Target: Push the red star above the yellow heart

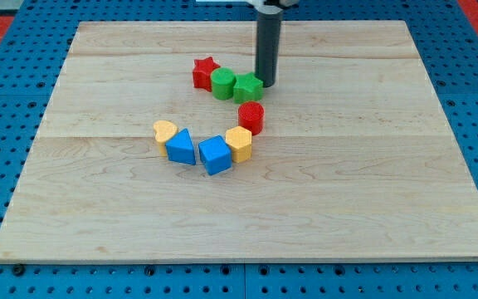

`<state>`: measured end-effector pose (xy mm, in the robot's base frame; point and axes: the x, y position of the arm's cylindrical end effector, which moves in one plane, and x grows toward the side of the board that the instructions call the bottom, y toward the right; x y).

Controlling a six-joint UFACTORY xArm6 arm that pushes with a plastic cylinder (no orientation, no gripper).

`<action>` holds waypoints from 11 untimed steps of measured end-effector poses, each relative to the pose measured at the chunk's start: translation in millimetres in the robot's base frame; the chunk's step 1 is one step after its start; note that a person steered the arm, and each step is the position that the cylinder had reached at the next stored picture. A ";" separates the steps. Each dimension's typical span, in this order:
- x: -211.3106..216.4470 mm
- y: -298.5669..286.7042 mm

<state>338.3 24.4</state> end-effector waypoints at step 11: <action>44.4 -165.8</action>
